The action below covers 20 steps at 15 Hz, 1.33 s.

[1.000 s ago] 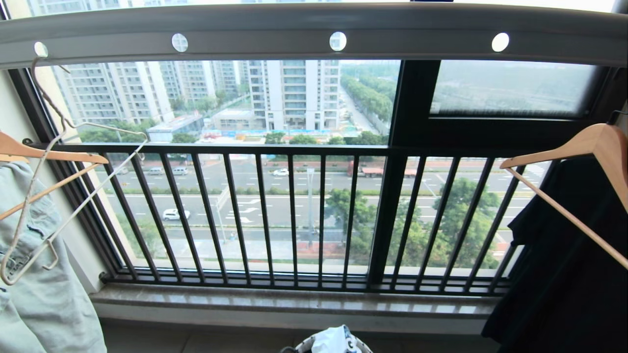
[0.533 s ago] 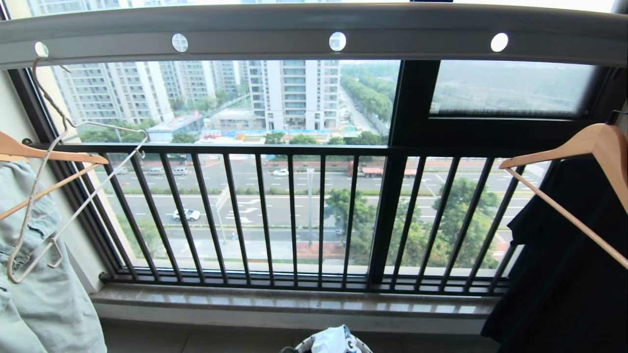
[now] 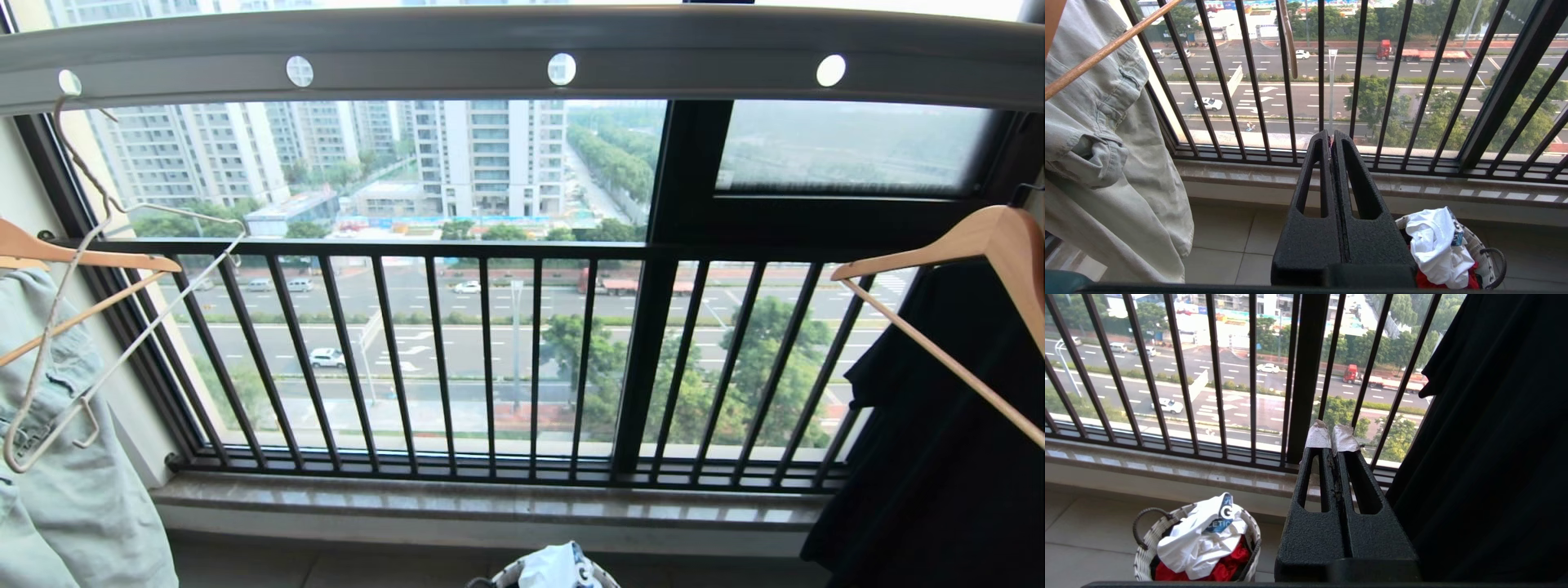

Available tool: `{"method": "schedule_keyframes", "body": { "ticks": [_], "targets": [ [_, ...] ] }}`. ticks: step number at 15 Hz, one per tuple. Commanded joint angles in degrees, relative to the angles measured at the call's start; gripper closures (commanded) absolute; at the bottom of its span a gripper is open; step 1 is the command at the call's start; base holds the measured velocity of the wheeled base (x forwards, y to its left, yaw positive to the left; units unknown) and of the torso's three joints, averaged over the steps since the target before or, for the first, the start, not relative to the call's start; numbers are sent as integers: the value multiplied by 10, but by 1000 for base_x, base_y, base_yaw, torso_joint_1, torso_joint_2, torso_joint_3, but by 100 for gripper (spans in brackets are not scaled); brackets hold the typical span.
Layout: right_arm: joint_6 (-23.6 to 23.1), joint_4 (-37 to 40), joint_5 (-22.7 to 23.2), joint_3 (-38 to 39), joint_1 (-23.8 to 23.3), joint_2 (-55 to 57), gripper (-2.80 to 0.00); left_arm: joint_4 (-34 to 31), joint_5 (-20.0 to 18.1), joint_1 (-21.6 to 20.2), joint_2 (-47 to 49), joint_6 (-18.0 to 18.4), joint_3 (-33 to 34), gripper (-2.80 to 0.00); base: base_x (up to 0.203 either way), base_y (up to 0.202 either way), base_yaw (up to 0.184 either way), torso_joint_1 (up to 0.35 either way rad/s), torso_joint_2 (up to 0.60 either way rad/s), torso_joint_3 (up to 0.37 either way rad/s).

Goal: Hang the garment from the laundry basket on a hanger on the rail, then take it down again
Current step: Pick up the clothes rack on the clothesline

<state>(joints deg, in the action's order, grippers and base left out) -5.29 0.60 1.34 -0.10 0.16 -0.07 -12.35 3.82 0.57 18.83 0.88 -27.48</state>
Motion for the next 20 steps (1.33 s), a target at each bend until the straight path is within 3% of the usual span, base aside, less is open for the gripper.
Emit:
{"method": "schedule_keyframes", "body": {
  "ticks": [1,5,9,12,13,16,18,20],
  "targets": [
    [-1,0,1,0,0,1,0,-42,25,0,98,0,-94,0,0,0,0,0,0,0],
    [-1,0,0,0,0,1,0,-205,95,0,203,0,-275,0,0,0,0,0,0,0],
    [-1,0,0,0,0,1,0,-293,200,-1,296,-2,-385,0,0,0,0,0,0,0],
    [-1,0,0,0,0,1,0,-387,214,-1,346,-21,-483,0,0,0,0,0,0,0],
    [-1,0,0,0,0,1,0,-410,215,-1,371,-32,-515,-280,0,0,0,0,0,0],
    [-1,0,0,0,0,1,0,-424,212,1,414,-41,-547,-280,0,0,0,0,0,0],
    [-1,0,0,0,0,1,0,-424,177,2,441,-43,-559,-280,0,0,0,0,0,0],
    [-1,0,1,0,0,1,0,-415,171,2,470,-50,-562,-280,0,0,0,0,0,0]
  ]
}}
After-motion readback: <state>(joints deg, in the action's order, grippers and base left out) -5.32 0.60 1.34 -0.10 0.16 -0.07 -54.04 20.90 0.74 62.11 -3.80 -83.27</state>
